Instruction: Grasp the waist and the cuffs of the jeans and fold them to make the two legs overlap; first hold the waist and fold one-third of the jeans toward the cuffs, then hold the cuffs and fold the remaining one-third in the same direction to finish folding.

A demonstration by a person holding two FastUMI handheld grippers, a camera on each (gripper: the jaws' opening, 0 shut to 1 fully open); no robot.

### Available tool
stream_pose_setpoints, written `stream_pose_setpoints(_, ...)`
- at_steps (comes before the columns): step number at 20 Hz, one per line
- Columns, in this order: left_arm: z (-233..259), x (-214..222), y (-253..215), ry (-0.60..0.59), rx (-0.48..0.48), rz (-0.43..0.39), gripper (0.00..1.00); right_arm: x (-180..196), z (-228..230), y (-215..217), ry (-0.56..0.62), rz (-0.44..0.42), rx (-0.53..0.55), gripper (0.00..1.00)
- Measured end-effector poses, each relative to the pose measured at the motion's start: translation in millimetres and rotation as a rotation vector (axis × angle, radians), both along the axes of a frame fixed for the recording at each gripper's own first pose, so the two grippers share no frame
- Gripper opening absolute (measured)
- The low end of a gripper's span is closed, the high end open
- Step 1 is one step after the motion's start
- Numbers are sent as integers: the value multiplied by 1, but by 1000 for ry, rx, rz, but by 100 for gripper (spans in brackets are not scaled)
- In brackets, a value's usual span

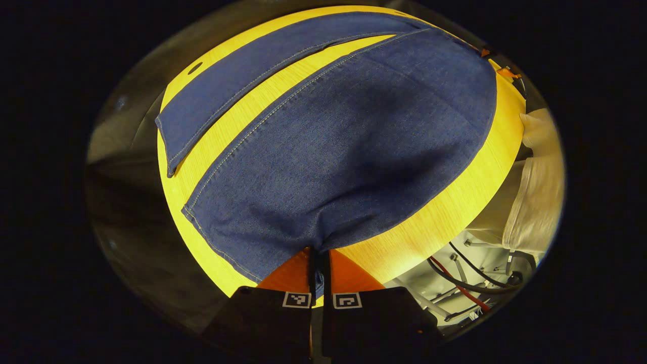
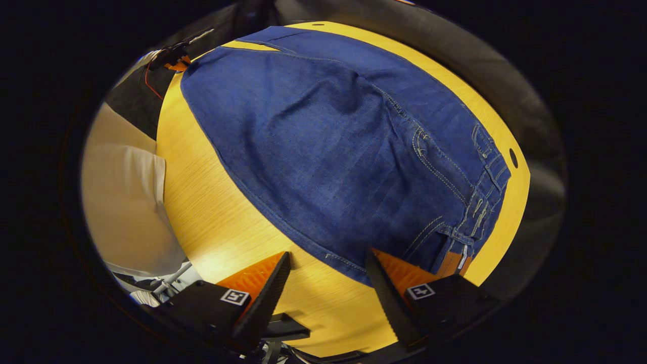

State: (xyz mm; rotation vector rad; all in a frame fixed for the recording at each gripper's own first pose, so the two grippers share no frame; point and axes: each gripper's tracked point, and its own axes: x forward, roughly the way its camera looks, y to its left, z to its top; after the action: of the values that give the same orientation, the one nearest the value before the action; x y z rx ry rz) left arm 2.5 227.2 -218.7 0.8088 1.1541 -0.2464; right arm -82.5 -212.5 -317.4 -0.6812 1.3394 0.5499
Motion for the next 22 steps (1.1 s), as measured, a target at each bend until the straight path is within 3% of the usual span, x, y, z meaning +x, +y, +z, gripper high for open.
stream_pose_setpoints(1, 0, 0, -1, -3, -2, 0, 1, 0, 3, 2, 7, -1, -14, 96)
stream_pose_setpoints(3, 0, 0, -1, -6, -8, 7, 1, 0, -1, 1, 27, -18, -41, 92)
stream_pose_setpoints(5, -1, 0, -1, -4, -12, 13, 2, 3, -1, 0, 36, -34, -62, 94)
stream_pose_setpoints(8, 0, 0, -2, -6, -12, 13, 1, 13, 1, -5, 28, -49, -79, 65)
stream_pose_setpoints(9, -1, 1, -2, -11, -13, 8, 1, 11, 2, -5, 26, -51, -88, 63)
stream_pose_setpoints(13, -2, 4, -3, -54, -30, 29, 1, 18, 2, -6, 28, -45, -114, 37)
stream_pose_setpoints(14, -2, 4, -4, -65, -33, 30, 1, 22, 2, -8, 24, -62, -126, 41)
stream_pose_setpoints(15, -2, 5, -4, -74, -36, 31, 1, 28, 4, -11, 16, -84, -144, 26)
stream_pose_setpoints(17, -2, 6, -4, -90, -37, 35, 1, 27, 2, -12, 15, -101, -159, 10)
stream_pose_setpoints(20, -3, 9, -4, -118, -37, 30, 0, 29, 3, -13, -4, -101, -181, 2)
stream_pose_setpoints(22, -3, 8, -4, -148, -58, 50, 0, 28, 5, -14, -31, -104, -180, 5)
